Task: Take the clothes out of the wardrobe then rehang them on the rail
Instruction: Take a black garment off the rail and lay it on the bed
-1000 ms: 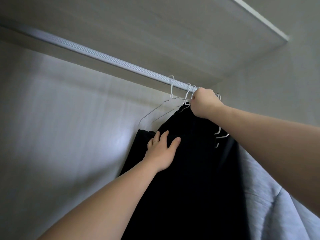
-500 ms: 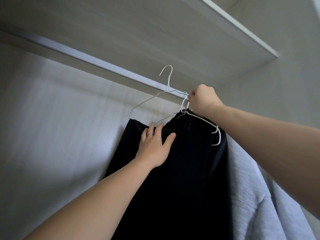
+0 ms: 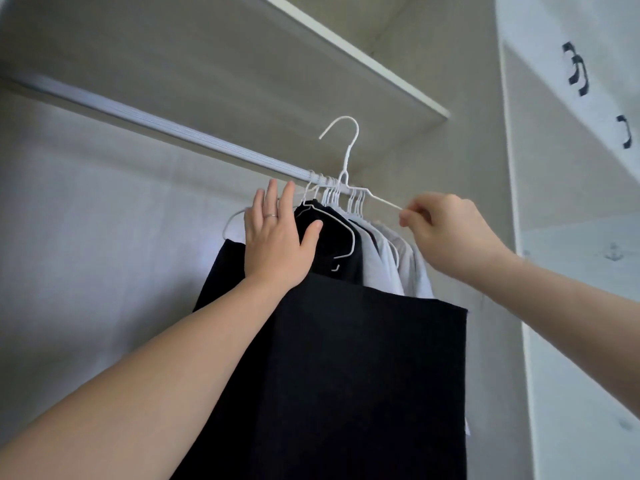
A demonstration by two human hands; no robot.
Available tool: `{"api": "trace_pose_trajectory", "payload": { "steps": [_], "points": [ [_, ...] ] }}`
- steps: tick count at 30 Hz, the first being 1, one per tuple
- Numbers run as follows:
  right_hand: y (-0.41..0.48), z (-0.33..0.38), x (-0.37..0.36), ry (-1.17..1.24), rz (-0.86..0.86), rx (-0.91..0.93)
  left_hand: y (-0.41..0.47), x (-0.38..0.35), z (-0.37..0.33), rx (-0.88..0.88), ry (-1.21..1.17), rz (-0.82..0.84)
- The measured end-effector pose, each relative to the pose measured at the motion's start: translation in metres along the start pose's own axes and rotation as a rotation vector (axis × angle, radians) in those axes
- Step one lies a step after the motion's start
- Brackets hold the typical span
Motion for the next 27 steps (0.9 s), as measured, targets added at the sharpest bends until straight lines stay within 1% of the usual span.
{"api": "trace_pose_trajectory", "payload": {
  "steps": [4, 7, 9, 11, 14, 19, 23, 25, 27],
  "points": [
    [-0.046, -0.034, 0.062, -0.026, 0.023, 0.001, -0.004, 0.012, -0.067, -0.064, -0.041, 0.016],
    [-0.078, -0.068, 0.116, -0.071, 0.026, -0.065, -0.015, 0.021, -0.128, -0.163, -0.066, -0.012],
    [-0.102, -0.092, 0.156, -0.140, 0.027, -0.125, -0.020, 0.024, -0.171, -0.156, -0.117, -0.038],
    [-0.128, -0.114, 0.194, -0.234, 0.067, -0.177, -0.024, 0.023, -0.215, -0.165, -0.151, -0.034],
    [-0.164, -0.145, 0.253, -0.402, 0.123, -0.275, -0.038, 0.011, -0.289, -0.262, -0.216, 0.017],
    [-0.227, -0.186, 0.357, -0.820, 0.080, -0.311, -0.074, -0.020, -0.418, -0.349, -0.406, 0.081],
    [-0.279, -0.219, 0.430, -1.013, 0.111, -0.349, -0.116, -0.043, -0.527, -0.384, -0.592, 0.156],
    [-0.309, -0.231, 0.456, -1.064, 0.125, -0.351, -0.138, -0.054, -0.572, -0.398, -0.679, 0.200],
    [-0.343, -0.243, 0.485, -1.141, 0.156, -0.405, -0.164, -0.063, -0.626, -0.417, -0.787, 0.238]
  ]
}}
Point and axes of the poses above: each hand's wrist, its own y-axis towards the middle knuckle, its own x-axis out of the back of the hand, z = x × y, the point moved 5 cm from there along y, towards the middle knuckle, and after that the axes turned 11 degrees about -x, right-handed, at the moved point
